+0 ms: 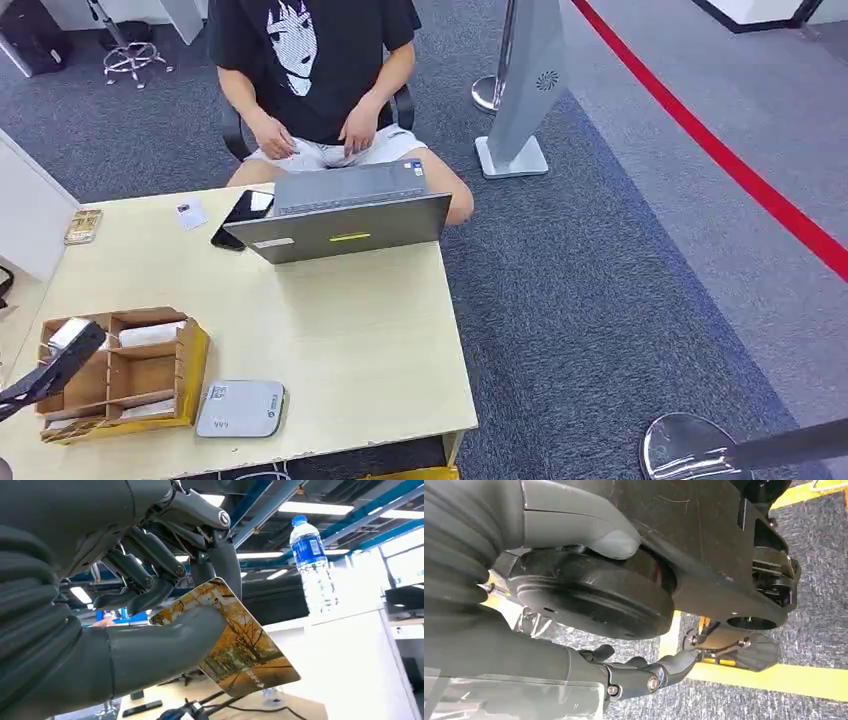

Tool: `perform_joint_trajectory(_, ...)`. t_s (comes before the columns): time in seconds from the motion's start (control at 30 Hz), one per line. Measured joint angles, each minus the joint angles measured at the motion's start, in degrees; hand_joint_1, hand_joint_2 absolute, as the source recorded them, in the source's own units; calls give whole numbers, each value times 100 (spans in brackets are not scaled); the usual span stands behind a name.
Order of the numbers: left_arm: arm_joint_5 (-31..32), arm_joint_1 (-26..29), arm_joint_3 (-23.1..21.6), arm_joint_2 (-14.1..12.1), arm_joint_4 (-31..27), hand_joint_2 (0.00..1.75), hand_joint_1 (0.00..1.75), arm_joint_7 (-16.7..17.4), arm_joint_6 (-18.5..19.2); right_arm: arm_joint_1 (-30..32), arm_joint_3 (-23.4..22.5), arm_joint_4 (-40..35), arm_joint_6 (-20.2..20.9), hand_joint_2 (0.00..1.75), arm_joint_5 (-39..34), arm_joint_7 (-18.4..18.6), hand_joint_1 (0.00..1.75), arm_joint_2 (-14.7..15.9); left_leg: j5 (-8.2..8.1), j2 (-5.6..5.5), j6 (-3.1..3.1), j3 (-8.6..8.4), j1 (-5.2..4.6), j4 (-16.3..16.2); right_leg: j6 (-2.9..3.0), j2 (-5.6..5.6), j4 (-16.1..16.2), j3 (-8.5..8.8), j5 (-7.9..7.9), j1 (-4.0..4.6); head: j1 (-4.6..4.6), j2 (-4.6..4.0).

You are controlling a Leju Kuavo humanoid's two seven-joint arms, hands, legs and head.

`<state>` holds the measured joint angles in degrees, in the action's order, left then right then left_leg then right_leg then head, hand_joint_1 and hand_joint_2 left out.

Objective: Pass the card to the sensor for recognition and then transmit it.

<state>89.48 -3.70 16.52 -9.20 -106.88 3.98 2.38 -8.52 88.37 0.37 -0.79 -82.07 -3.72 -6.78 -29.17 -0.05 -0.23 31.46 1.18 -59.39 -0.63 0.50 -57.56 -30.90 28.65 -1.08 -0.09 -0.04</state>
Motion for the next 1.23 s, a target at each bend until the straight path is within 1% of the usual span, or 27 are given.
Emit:
perform_joint_trajectory(0.07,2,-89,-87,-132,128,175,175,157,2,-1,0,4,33,175,-28,-15,0,0,0,2,0,0,0,0,0,3,0,0,0,0,2,0)
perform_joint_trajectory(0.13,2,-147,-265,-326,264,175,175,376,4,9,0,4,46,175,-105,-63,0,0,0,4,0,1,0,0,0,4,0,-3,0,0,0,0)
perform_joint_trajectory(0.23,2,-256,-524,-502,460,175,175,516,-11,17,0,7,55,175,-168,-70,0,0,0,2,0,2,-1,0,0,1,0,-2,0,-1,2,0)
perform_joint_trajectory(0.33,2,-359,-723,-566,646,175,175,575,-22,18,0,9,52,175,-210,-42,0,0,0,5,0,2,-1,0,0,5,0,-3,-1,-1,2,0)
perform_joint_trajectory(0.47,2,-456,-844,-596,793,175,175,579,-61,14,0,9,39,175,-229,2,0,0,0,6,0,2,-1,0,0,5,0,-3,-1,-1,2,0)
perform_joint_trajectory(0.53,2,-467,-906,-648,821,175,175,655,-68,14,0,11,26,175,-232,11,0,0,0,6,0,2,-1,0,0,6,0,-4,-1,-1,2,0)
perform_joint_trajectory(0.63,2,-481,-1106,-806,835,175,175,743,-96,12,0,11,26,175,-236,20,0,0,0,6,0,2,-1,0,0,5,0,-5,-1,0,-2,0)
perform_joint_trajectory(0.77,4,-533,-1268,-889,846,175,175,756,-136,10,0,11,39,175,-278,22,0,0,0,6,0,3,0,0,0,5,0,-5,-1,0,0,0)
perform_joint_trajectory(0.87,4,-576,-1335,-898,850,175,175,767,-138,10,2,13,61,175,-306,9,0,0,0,7,0,3,-1,0,0,6,0,-5,-1,0,0,0)
perform_joint_trajectory(0.9,4,-584,-1360,-898,850,175,147,767,-140,10,2,13,66,175,-306,4,0,0,0,8,0,3,-1,0,0,7,0,-5,-1,0,0,0)
perform_joint_trajectory(0.93,2,-591,-1381,-900,850,175,86,769,-155,11,2,13,79,175,-302,2,0,0,0,9,0,3,-1,0,0,10,0,-5,-1,-1,0,0)
perform_joint_trajectory(0.97,4,-599,-1403,-902,854,175,0,769,-173,12,2,13,83,175,-297,-2,0,0,0,9,0,3,-1,0,1,10,0,-5,-2,-1,0,0)
perform_joint_trajectory(1.13,4,-602,-1418,-907,863,175,0,710,-275,12,2,22,83,175,-297,-4,0,0,0,8,0,3,-1,0,1,10,0,-6,-2,-1,0,0)
perform_joint_trajectory(1.17,4,-601,-1418,-898,863,175,0,675,-304,12,2,24,79,175,-297,-4,0,0,0,8,0,3,-1,0,1,10,0,-6,-2,-1,0,0)
perform_joint_trajectory(1.23,4,-596,-1407,-824,863,175,0,498,-411,12,2,24,65,175,-297,-4,0,0,0,7,0,4,-1,0,1,8,0,-5,-1,-1,0,0)
